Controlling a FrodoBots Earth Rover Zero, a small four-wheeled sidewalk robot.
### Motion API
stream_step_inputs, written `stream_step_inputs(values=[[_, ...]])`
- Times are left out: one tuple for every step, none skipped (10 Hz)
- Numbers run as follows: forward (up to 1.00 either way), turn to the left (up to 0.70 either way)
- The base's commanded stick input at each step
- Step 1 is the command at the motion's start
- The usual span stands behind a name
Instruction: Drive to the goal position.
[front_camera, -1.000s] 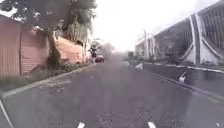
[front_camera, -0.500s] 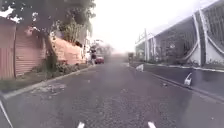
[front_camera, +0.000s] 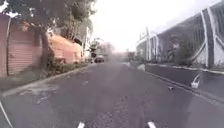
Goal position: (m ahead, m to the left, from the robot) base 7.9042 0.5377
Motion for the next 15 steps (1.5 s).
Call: stream_step_inputs(values=[[0.70,0.00],[0.70,0.00],[0.70,0.00],[0.70,0.00],[0.70,0.00],[0.70,0.00],[0.70,0.00],[0.70,0.00],[0.70,0.00],[0.70,0.00],[0.70,0.00],[0.70,0.00],[0.70,0.00],[0.70,0.00],[0.70,0.00]])
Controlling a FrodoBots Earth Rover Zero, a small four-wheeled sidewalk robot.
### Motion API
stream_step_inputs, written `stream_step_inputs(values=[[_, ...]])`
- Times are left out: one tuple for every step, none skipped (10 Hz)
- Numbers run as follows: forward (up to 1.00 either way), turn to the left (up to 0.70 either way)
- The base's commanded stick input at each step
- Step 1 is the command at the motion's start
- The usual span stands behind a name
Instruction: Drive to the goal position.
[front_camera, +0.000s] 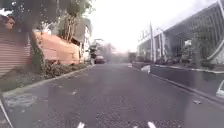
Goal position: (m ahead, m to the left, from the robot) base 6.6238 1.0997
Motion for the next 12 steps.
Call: stream_step_inputs(values=[[0.70,0.00],[0.70,0.00],[0.70,0.00],[0.70,0.00],[0.70,0.00],[0.70,0.00],[0.70,0.00],[0.70,0.00],[0.70,0.00],[0.70,0.00],[0.70,0.00],[0.70,0.00]])
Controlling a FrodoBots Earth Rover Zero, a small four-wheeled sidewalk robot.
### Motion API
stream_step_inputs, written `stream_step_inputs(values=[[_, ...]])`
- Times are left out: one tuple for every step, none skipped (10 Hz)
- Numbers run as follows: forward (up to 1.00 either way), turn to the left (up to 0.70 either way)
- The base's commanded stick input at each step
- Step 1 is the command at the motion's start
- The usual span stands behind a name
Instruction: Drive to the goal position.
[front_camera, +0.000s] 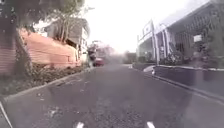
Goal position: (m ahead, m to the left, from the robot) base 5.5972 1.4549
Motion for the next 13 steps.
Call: stream_step_inputs(values=[[0.70,0.00],[0.70,0.00],[0.70,0.00],[0.70,0.00],[0.70,0.00],[0.70,0.00],[0.70,0.00],[0.70,0.00],[0.70,0.00],[0.70,0.14],[0.70,0.29],[0.70,0.11],[0.70,0.00]])
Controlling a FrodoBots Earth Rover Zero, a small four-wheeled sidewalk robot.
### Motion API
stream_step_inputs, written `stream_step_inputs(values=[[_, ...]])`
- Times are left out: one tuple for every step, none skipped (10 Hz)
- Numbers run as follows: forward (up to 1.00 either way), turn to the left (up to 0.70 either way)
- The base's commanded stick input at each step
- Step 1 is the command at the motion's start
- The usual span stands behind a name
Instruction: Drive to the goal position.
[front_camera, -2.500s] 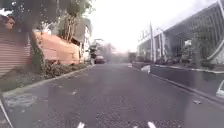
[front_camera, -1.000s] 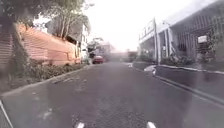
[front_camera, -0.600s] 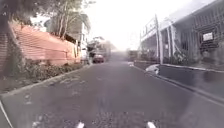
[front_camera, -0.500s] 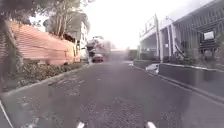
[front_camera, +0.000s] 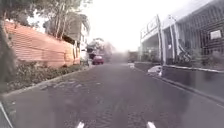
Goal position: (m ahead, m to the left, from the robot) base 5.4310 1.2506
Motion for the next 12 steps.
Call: stream_step_inputs(values=[[0.70,0.00],[0.70,0.00],[0.70,0.00],[0.70,0.00],[0.70,0.00],[0.70,0.00],[0.70,0.00],[0.70,0.00],[0.70,-0.01],[0.70,-0.06],[0.70,-0.20],[0.70,-0.34]])
